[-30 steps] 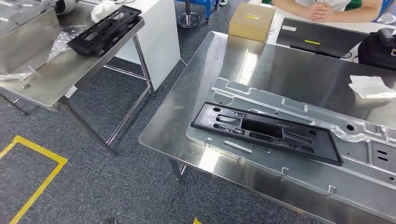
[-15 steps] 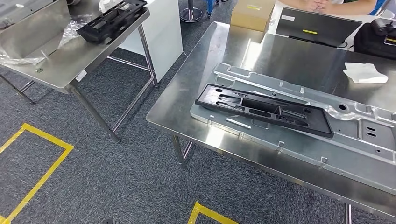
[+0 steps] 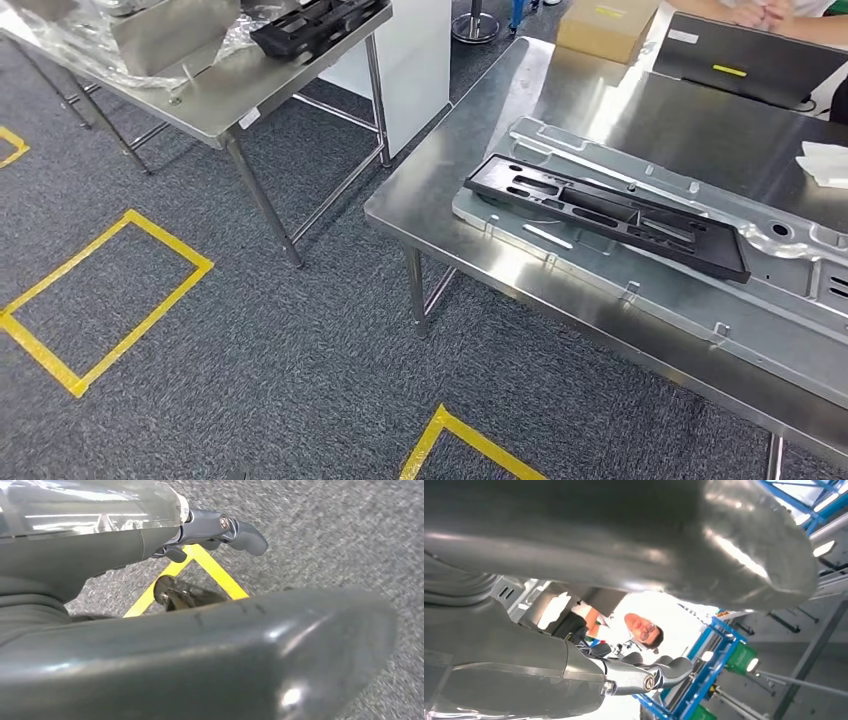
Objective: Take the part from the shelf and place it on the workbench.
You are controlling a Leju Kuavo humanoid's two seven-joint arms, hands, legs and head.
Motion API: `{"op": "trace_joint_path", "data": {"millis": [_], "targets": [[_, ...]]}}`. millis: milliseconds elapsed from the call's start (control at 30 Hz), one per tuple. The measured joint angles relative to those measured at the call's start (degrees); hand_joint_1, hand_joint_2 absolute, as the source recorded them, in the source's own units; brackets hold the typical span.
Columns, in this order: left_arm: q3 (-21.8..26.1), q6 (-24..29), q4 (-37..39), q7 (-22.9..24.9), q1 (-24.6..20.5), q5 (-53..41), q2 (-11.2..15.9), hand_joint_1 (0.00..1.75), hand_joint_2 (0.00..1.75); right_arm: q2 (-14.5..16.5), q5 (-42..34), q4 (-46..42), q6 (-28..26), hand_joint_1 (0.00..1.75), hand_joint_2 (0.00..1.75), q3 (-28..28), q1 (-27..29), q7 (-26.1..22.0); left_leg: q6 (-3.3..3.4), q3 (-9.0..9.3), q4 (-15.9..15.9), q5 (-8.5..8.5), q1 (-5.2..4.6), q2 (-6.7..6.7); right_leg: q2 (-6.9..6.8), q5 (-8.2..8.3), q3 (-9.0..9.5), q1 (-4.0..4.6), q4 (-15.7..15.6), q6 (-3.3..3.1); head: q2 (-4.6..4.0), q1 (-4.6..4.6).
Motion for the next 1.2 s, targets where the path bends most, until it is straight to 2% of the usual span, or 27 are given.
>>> {"op": "trace_joint_path", "data": {"millis": [33,67,133,200,267,300,333,367,433,500,533,567,633,667,700,767,800,833,867,900,933,967,1000,1033,1067,1133,1200], "targets": [[0.0,0.1,0.0,0.0,-0.1,0.0,0.0,0.00,0.00,0.1,0.0,0.0,0.1,0.00,0.00,-0.1,0.1,0.0,0.33,1.53,-2.6,-0.71,-0.35,0.40,-0.55,0.49,-0.02,-0.08,-0.2,0.36,0.00,0.01],[0.0,0.1,0.0,0.0,-0.1,0.0,0.0,0.00,0.00,0.2,0.1,0.0,0.2,0.00,0.00,-0.3,0.1,-0.1,0.58,1.86,-3.9,-0.86,-0.63,0.27,-1.10,1.02,-0.01,-0.17,-0.4,0.75,-0.01,0.01],[0.0,0.3,0.0,0.1,0.0,0.0,-0.1,0.00,0.00,0.4,0.3,0.2,0.6,0.00,0.00,-0.4,0.1,-0.2,1.34,1.15,-4.7,0.60,-0.62,-0.41,-1.29,1.28,-0.13,-0.33,-0.6,1.48,-0.01,0.01],[0.0,0.5,0.0,0.3,0.1,0.0,-0.3,0.00,0.00,0.5,0.7,0.5,0.9,0.00,0.00,-0.9,0.0,-0.3,2.21,-0.02,-5.4,2.38,-0.40,-1.02,1.02,-2.26,-1.07,-0.31,2.0,1.73,-0.01,0.02],[0.0,0.6,0.0,0.4,0.1,0.0,-0.4,0.00,0.00,0.7,1.2,0.8,1.2,0.00,0.00,-1.6,0.2,-0.3,2.71,-1.90,-5.2,3.81,-0.56,-1.79,3.59,-7.93,-2.74,-0.11,8.6,1.55,-0.01,0.03],[0.0,0.6,0.0,0.5,0.2,0.0,-0.4,0.00,0.00,0.8,1.3,1.0,1.3,0.00,0.00,-1.9,0.4,-0.4,2.78,-2.94,-5.0,4.51,-0.70,-2.31,4.08,-9.34,-3.30,0.07,11.9,1.46,-0.01,0.03],[0.0,0.6,0.0,0.4,0.2,0.0,-0.4,0.00,0.00,0.9,1.4,1.0,1.5,0.00,0.00,-2.2,0.6,-0.4,2.81,-4.06,-4.7,5.21,-0.84,-2.88,4.32,-9.40,-3.27,0.27,14.1,1.34,-0.01,0.02],[0.0,0.6,0.0,0.4,0.2,0.0,-0.4,0.00,0.00,1.1,1.5,1.1,1.6,0.00,0.00,-2.5,0.8,-0.4,2.79,-5.22,-4.3,5.86,-0.94,-3.48,4.46,-8.17,-2.37,0.46,14.4,1.17,-0.01,0.02],[0.0,0.5,0.0,0.4,0.2,0.0,-0.5,0.00,0.00,1.3,1.5,1.1,1.8,0.00,0.00,-3.0,1.1,-0.5,2.60,-7.38,-3.3,6.93,-0.99,-4.69,5.56,-5.17,2.27,0.72,9.2,0.59,-0.01,0.02],[-0.1,0.4,0.0,0.3,0.1,-0.1,-0.6,0.00,0.00,1.5,1.5,1.1,2.3,0.00,0.00,-3.6,1.2,-0.5,2.21,-9.09,-2.2,7.83,-1.13,-5.83,7.66,-5.57,7.61,0.89,1.3,0.05,0.00,0.02],[-0.1,0.4,0.0,0.2,0.1,-0.1,-0.7,0.00,0.00,1.6,1.5,1.1,2.6,0.00,0.00,-4.0,1.3,-0.6,1.97,-9.58,-1.9,8.32,-1.16,-6.36,8.25,-6.35,9.04,0.99,-1.1,-0.13,0.00,0.01],[-0.1,0.3,0.0,0.2,0.2,-0.1,-0.7,0.00,0.00,1.7,1.7,1.1,2.9,0.00,0.00,-4.3,1.4,-0.6,1.66,-9.89,-1.9,8.89,-1.17,-6.94,8.18,-6.76,9.52,1.11,-2.3,-0.26,0.00,0.02],[-0.1,0.2,0.0,0.2,0.5,-0.1,-0.7,0.00,0.00,2.1,2.2,1.2,3.5,0.00,0.00,-4.9,1.4,-0.6,1.05,-10.43,-2.0,9.54,-1.20,-7.56,6.84,-5.78,8.83,0.85,-2.5,-0.71,-0.01,0.03],[-0.2,0.2,0.0,0.2,0.6,-0.1,-0.6,0.00,0.00,2.3,2.5,1.3,3.7,0.00,0.00,-5.1,1.3,-0.6,0.70,-10.96,-1.2,8.42,-1.15,-7.01,6.12,-5.08,8.30,0.66,-2.6,-1.06,-0.01,0.04],[-0.2,0.2,0.1,0.2,0.6,-0.1,-0.6,0.00,0.00,2.6,2.7,1.3,3.8,0.00,0.00,-5.3,1.4,-0.5,0.30,-11.69,0.7,6.12,-1.01,-6.04,5.36,-4.38,7.63,0.44,-2.8,-1.32,-0.02,0.03],[-0.3,0.1,0.1,0.2,0.5,-0.1,-0.6,0.00,0.00,3.1,3.4,1.3,4.3,0.00,0.00,-5.8,1.5,-0.5,-0.70,-13.34,7.4,-0.05,-0.26,-3.84,3.91,-3.18,6.15,0.47,-2.7,-1.51,-0.02,0.03],[-0.3,0.0,0.1,0.2,0.4,-0.1,-0.6,0.00,0.00,3.4,4.1,1.3,4.7,0.00,0.00,-6.0,1.5,-0.5,-1.21,-13.87,11.2,-1.92,0.16,-3.33,3.18,-2.59,5.38,0.47,-2.7,-1.38,-0.02,0.03],[-0.3,0.0,0.1,0.2,0.4,-0.1,-0.6,0.00,0.00,4.0,4.9,1.4,5.1,0.00,0.00,-6.2,1.5,-0.6,-1.67,-13.87,13.9,-2.27,0.55,-3.03,2.46,-2.00,4.60,0.46,-2.6,-1.23,-0.01,0.03],[-0.4,-0.1,0.1,0.2,0.4,-0.1,-0.6,0.00,0.00,4.6,5.8,1.4,5.5,0.00,0.00,-6.2,1.4,-0.6,-2.05,-13.03,15.0,-1.23,0.91,-2.83,1.71,-1.42,3.78,0.42,-2.5,-1.03,-0.01,0.03],[-0.5,-0.1,0.1,0.2,0.3,-0.1,-0.6,0.00,0.00,5.3,6.7,1.5,5.8,0.00,0.00,-6.2,1.3,-0.5,-2.32,-11.14,13.9,0.47,1.21,-2.55,0.99,-0.86,3.00,0.36,-2.4,-0.79,-0.01,0.03],[-0.5,-0.1,0.1,0.3,0.3,-0.1,-0.7,0.00,0.00,6.0,7.7,1.6,6.1,0.00,0.00,-6.2,1.3,-0.5,-2.49,-8.19,10.8,1.83,1.44,-1.90,0.31,-0.36,2.33,0.33,-2.3,-0.51,-0.01,0.03],[-0.6,-0.1,0.1,0.4,0.2,-0.1,-0.7,0.00,0.00,6.6,8.6,1.8,6.3,0.00,0.00,-6.2,1.2,-0.4,-2.53,-4.41,6.2,2.01,1.49,-0.89,-0.32,0.05,1.83,0.33,-2.2,-0.19,-0.01,0.03],[-0.6,0.1,0.1,0.5,0.0,-0.1,-0.7,0.00,0.00,7.1,9.5,2.1,6.5,0.00,0.00,-6.1,1.2,-0.2,-2.21,-1.01,1.5,1.20,1.35,0.00,-0.95,0.41,1.54,0.36,-2.1,0.20,-0.01,0.03],[-0.7,0.3,0.1,0.5,-0.2,-0.1,-0.7,0.00,0.00,7.6,10.5,2.5,6.8,0.00,0.00,-5.9,1.2,0.0,-1.71,1.25,-2.1,0.09,1.14,0.68,-1.57,0.76,1.41,0.40,-2.0,0.64,-0.01,0.03],[-0.8,0.6,0.0,0.6,-0.3,-0.1,-0.7,0.00,0.00,8.1,11.6,3.2,7.0,0.00,0.00,-5.6,1.1,0.2,-1.10,2.33,-4.3,-0.83,0.85,0.80,-2.22,1.11,1.38,0.41,-2.1,1.09,-0.01,0.03],[-1.1,1.1,0.0,0.6,-0.1,0.0,-0.7,0.00,0.00,9.1,13.4,5.2,7.3,0.00,0.00,-4.6,1.1,0.2,0.33,1.77,-5.1,-0.51,0.56,-0.06,-2.93,1.65,1.39,0.11,-2.1,2.06,-0.01,0.03],[-1.4,1.4,0.1,0.6,0.1,0.0,-0.8,0.00,0.00,9.8,14.5,7.1,7.3,0.00,0.00,-3.6,1.3,-0.2,1.53,0.90,-5.4,0.64,0.40,-0.97,-0.45,-0.31,0.47,-0.35,-0.1,2.58,-0.01,0.03]]}}
